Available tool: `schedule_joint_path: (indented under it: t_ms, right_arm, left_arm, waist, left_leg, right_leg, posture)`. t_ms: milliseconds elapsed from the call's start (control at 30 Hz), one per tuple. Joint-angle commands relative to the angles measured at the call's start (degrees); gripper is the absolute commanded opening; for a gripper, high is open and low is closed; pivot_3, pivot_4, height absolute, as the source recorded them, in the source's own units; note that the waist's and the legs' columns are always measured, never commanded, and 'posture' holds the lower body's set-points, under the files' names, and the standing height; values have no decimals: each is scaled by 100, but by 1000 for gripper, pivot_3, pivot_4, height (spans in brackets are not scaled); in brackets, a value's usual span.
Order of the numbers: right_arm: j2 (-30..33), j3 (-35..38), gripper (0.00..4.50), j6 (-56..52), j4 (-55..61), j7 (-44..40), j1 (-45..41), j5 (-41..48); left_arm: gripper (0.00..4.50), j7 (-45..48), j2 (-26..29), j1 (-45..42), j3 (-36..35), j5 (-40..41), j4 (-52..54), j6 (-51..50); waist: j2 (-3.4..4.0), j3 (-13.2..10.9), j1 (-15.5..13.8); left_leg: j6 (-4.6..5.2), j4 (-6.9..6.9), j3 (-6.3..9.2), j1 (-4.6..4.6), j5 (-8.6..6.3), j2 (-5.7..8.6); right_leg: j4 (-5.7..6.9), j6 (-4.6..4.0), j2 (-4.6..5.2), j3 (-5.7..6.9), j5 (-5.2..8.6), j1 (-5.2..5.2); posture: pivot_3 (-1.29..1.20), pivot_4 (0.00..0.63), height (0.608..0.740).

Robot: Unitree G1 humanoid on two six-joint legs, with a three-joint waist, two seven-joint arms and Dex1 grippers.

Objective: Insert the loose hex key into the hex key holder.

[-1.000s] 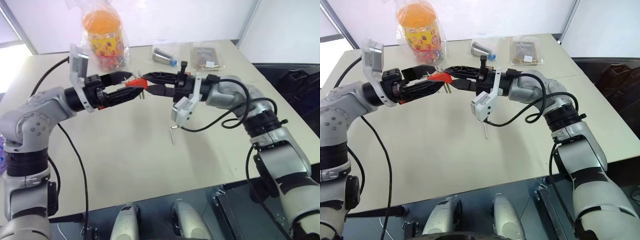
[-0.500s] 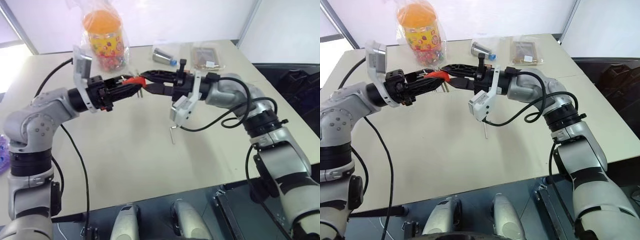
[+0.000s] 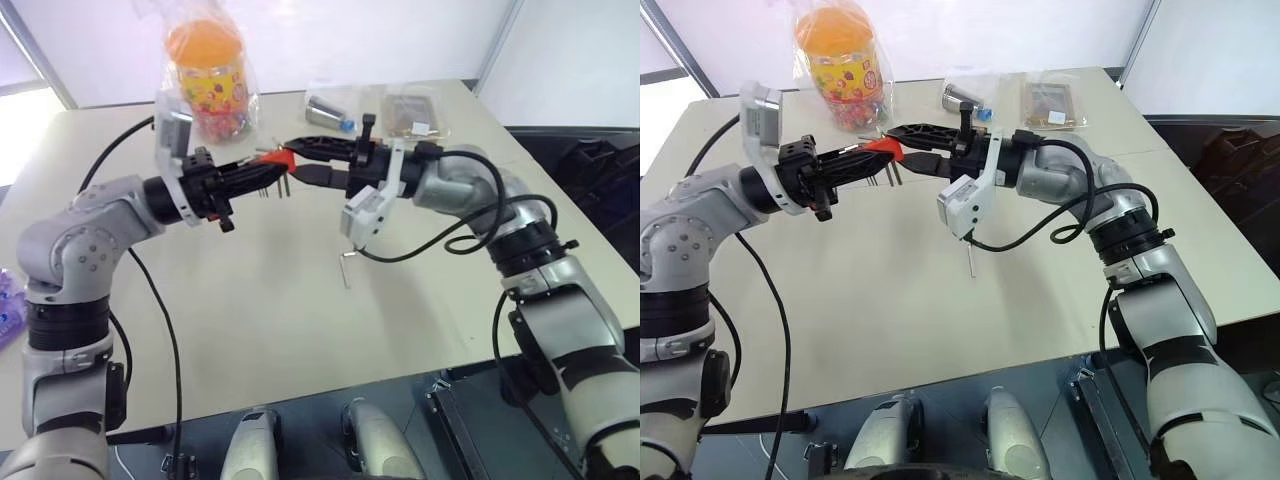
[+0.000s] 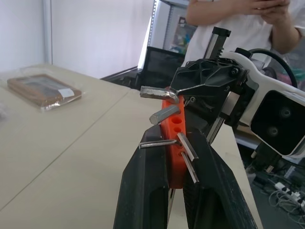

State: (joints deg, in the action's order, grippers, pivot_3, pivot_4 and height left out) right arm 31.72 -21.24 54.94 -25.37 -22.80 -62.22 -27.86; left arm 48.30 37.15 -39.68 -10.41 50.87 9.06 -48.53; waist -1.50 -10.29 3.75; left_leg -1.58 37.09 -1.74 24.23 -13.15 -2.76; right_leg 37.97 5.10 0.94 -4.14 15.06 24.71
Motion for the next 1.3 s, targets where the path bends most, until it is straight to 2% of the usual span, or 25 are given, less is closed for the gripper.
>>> schedule_joint_path:
  t_ms: [33,133,200,300,333,433,500,600,667,767,867,1000,1300]
  right_arm:
    - [23,143,2945,17,278,-90,-36,244]
    - [59,147,4476,-71,323,-195,31,252]
    - [100,145,4476,-224,354,-377,91,384]
    - [124,315,4476,-1401,515,-1067,394,1107]
    - [120,411,4476,-2027,637,-1337,542,1417]
    - [21,821,4476,-4786,1399,-2002,1050,2383]
    - [-67,1076,4476,-7401,2129,-2144,1320,2967]
    - [-400,1412,4476,-10666,3114,-2012,1684,3860]
    - [-670,1548,4476,-12209,3663,-1786,1955,4211]
    - [-907,1593,4476,-13538,4234,-1473,2147,4420]
    - [-1154,1702,4476,-14247,4421,-1190,2194,4546]
    - [-1271,1582,4476,-14437,4495,-797,2398,4529]
    - [-1580,1323,4476,-13818,4006,-151,2571,4406]
  left_arm:
    - [0,-17,13,-92,-94,19,96,63]
    - [0,-34,26,-48,-119,18,141,64]
    - [0,-53,47,-3,-165,35,173,56]
    - [0,-118,111,100,-269,66,261,38]
    - [0,-159,129,139,-310,74,296,36]
    - [0,-225,186,264,-403,97,400,39]
    - [0,-304,204,389,-476,107,493,37]
    - [0,-395,214,534,-527,88,604,60]
    - [0,-449,210,598,-529,83,661,70]
    - [0,-539,203,669,-555,146,752,22]
    - [0,-582,234,732,-561,182,815,-12]
    - [0,-644,280,787,-592,251,880,-59]
    - [0,-848,363,899,-661,391,1055,-185]
  waist:
    - [0,0,3]
    - [0,0,1]
    - [0,0,-6]
    - [0,0,-16]
    - [0,0,-27]
    - [0,0,-98]
    - [0,0,-132]
    - [0,0,-145]
    - [0,1,-144]
    - [1,0,-141]
    - [1,0,-135]
    - [0,1,-138]
    - [0,1,-119]
  left_leg:
    - [0,0,0,0,0,0]
    - [0,0,1,0,0,0]
    - [0,0,0,0,0,0]
    - [0,1,0,0,0,0]
    - [0,1,1,0,0,0]
    - [1,5,2,-1,0,-3]
    - [1,6,1,-1,0,-4]
    - [1,6,2,-2,0,-6]
    - [1,6,4,-3,0,-8]
    - [2,4,6,-2,0,-7]
    - [2,5,3,1,0,-4]
    - [2,5,5,3,-1,-3]
    - [2,2,6,6,-1,-4]
  right_leg:
    - [0,0,0,0,0,0]
    - [0,0,0,0,0,0]
    - [0,0,0,0,0,0]
    - [0,0,0,0,0,-1]
    - [0,0,0,0,0,-2]
    - [1,0,1,2,0,-5]
    - [2,0,2,2,0,-5]
    - [7,-1,1,3,0,-5]
    - [8,-2,-3,5,1,-5]
    - [7,-4,-6,8,2,-4]
    - [6,-3,-4,6,2,-1]
    - [2,-2,-5,8,2,-1]
    - [0,-2,-9,7,3,3]
  posture:
    - [0,150,740]
    - [0,150,740]
    - [0,150,740]
    - [0,150,740]
    - [0,150,740]
    - [0,150,740]
    - [0,150,740]
    - [0,150,740]
    - [0,150,740]
    - [0,150,740]
    - [0,150,740]
    - [0,150,740]
    - [0,150,740]
